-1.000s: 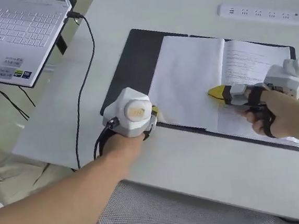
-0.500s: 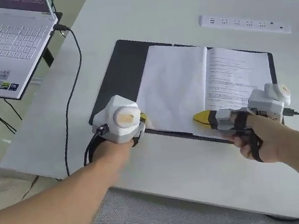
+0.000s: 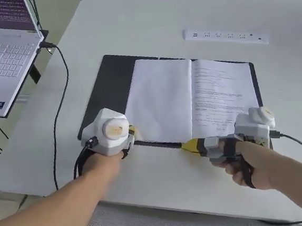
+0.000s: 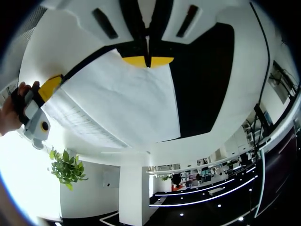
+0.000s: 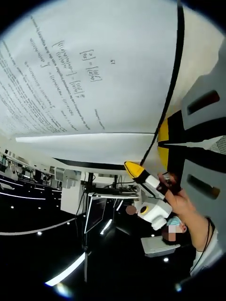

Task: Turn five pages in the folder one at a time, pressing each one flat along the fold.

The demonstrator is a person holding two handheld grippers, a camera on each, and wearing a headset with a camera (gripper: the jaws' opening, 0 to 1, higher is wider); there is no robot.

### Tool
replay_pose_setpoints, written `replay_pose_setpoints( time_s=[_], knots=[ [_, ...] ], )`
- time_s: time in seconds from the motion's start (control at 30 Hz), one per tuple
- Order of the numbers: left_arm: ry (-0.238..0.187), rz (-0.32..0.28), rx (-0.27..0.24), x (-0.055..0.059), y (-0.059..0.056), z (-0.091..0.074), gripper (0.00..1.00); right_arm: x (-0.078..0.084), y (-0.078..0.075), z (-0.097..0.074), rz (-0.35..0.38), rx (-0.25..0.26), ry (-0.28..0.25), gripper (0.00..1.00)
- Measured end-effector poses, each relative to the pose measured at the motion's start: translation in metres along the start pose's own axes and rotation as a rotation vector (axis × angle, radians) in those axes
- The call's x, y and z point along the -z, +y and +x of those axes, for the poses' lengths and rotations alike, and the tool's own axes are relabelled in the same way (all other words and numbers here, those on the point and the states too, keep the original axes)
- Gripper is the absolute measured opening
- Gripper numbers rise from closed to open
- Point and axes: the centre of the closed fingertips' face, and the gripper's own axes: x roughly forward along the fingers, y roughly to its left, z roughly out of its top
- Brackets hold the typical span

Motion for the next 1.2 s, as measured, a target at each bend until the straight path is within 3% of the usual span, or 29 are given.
replay_pose_setpoints(
  time_s=[0.13,0.4,0.6,0.8,0.9,1.07,1.2],
  knots=[
    [0.001,-0.007,0.006,0.000,0.000,0.000,0.00,0.010,0.014,-0.008,0.026,-0.054,-0.023,0.00],
    [0.027,0.000,0.039,0.005,-0.004,-0.009,0.08,-0.005,0.054,-0.044,-0.035,-0.137,-0.164,0.03],
    [0.042,0.012,0.074,0.006,-0.008,-0.026,0.12,-0.019,0.067,-0.084,-0.079,-0.128,-0.283,0.08],
    [0.001,-0.009,0.135,-0.013,-0.024,-0.056,0.22,-0.014,0.071,-0.116,-0.158,-0.053,-0.334,0.16],
    [-0.006,-0.022,0.165,-0.022,-0.032,-0.074,0.26,-0.013,0.070,-0.135,-0.220,0.024,-0.378,0.25],
    [-0.010,-0.023,0.193,-0.028,-0.035,-0.094,0.33,-0.007,0.069,-0.163,-0.316,0.127,-0.418,0.40],
    [-0.022,-0.002,0.206,-0.034,-0.039,-0.115,0.37,-0.002,0.068,-0.184,-0.335,0.173,-0.458,0.45]
  ],
)
